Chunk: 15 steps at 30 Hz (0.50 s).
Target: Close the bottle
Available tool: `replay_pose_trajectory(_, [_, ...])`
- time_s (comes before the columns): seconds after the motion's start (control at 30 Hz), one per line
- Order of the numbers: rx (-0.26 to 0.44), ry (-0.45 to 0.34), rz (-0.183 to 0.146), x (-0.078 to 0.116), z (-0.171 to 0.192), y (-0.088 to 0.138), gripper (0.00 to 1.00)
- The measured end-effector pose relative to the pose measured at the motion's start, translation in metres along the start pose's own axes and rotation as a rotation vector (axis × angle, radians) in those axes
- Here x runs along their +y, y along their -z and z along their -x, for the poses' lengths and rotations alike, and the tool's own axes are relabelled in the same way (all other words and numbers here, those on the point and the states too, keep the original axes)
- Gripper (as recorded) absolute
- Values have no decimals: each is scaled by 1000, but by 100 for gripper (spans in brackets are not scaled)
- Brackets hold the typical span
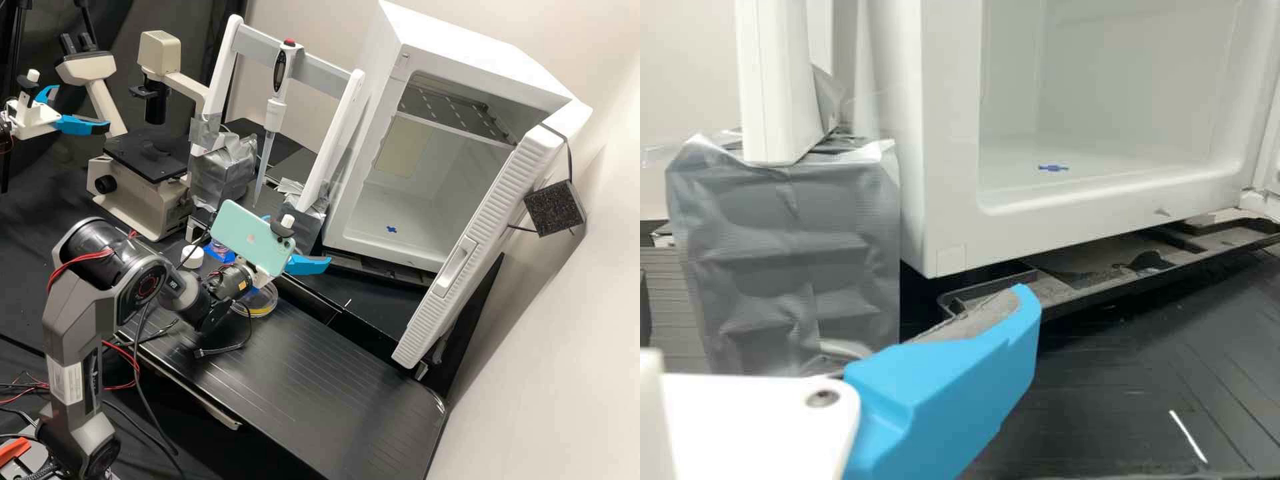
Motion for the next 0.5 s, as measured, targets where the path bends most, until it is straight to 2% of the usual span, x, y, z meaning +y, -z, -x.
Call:
replay_pose_trajectory(0.37, [4, 4, -3, 2, 8, -2, 100])
replay_pose_trajectory(0.5, [58, -1, -37, 10, 32, 1, 100])
